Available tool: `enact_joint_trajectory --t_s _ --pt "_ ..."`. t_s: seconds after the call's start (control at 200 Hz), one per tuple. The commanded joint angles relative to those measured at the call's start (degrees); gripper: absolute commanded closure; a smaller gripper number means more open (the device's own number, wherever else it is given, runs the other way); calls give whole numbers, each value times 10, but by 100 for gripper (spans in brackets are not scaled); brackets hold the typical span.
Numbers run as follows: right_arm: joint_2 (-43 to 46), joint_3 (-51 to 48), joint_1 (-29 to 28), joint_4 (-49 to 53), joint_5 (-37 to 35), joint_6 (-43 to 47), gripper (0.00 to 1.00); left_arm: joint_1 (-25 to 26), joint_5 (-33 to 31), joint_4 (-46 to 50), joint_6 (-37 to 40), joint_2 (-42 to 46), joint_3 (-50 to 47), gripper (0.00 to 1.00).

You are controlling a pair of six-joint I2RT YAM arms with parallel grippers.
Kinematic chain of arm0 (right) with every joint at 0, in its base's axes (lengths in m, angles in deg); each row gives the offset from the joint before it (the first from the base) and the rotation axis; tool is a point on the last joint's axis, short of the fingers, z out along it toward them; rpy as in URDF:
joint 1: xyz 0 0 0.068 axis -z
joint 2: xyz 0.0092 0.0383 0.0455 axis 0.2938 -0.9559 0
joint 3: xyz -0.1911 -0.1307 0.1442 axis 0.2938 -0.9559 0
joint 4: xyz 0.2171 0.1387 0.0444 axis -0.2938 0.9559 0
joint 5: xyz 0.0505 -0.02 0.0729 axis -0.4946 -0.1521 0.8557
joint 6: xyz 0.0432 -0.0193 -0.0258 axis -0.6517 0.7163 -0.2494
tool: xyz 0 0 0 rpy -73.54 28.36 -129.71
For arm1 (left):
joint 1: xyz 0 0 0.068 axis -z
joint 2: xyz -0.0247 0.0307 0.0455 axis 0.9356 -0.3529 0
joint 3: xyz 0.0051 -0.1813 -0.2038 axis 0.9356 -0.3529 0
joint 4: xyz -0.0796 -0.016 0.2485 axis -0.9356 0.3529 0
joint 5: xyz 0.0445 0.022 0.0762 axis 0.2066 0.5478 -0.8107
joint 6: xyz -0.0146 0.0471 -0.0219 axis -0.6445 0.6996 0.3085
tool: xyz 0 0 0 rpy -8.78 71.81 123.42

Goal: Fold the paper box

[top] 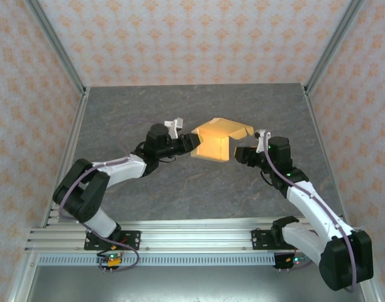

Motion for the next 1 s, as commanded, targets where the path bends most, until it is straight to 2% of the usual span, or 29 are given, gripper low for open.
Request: enact_joint_trajectory --t_s 0.0,0.08,0.19,0.31,0.491,0.816,0.936,0.991 --pt "-19 17 -22 37 20 8 37 1 -19 33 5 41 13 75" --pt "-57 53 -36 57 -19 -9 37 9 -14 48 18 54 22 75" --pt "-110 118 -53 104 -71 -18 37 29 -32 104 76 76 38 75" --pt "-139 165 -59 125 -65 -24 41 43 -57 137 116 103 40 76" --pt "-189 217 -77 187 -91 -17 47 46 -75 134 135 147 28 78" --pt "-185 221 -88 132 -83 -56 46 51 -60 132 136 152 33 78" --pt "-187 219 -88 114 -103 -65 48 53 -57 121 125 154 34 78" --pt "-193 213 -88 95 -87 -67 49 55 -57 119 120 155 36 78"
